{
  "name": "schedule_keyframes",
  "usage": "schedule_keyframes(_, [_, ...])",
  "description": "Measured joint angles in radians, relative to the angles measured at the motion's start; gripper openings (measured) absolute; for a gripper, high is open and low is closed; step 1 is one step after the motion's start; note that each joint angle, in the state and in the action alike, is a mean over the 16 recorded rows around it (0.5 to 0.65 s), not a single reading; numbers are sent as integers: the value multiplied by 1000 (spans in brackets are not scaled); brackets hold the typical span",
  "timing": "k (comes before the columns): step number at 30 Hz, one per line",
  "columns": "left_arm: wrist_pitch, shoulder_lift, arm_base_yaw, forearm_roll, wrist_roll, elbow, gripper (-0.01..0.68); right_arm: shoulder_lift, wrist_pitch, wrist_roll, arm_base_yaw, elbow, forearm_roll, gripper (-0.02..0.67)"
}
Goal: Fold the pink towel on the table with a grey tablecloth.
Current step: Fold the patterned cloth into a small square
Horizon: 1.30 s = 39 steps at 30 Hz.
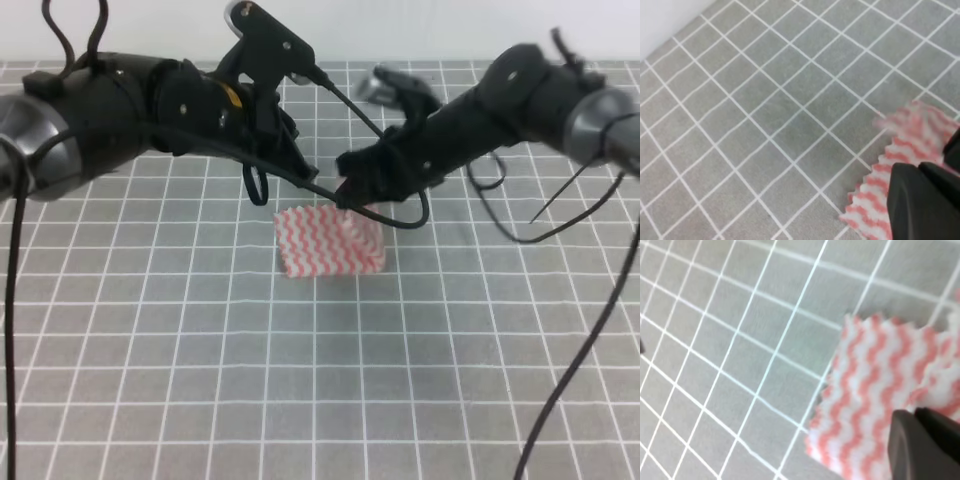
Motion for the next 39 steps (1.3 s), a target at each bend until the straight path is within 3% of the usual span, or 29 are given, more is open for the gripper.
schedule_keyframes(26, [34,-10,0,-2,0,0,-3,74,-54,-31,70,0,99,-10])
schedule_keyframes(39, [37,-16,0,-6,-1,0,-2,125,-21,-56,70,-1,201,114])
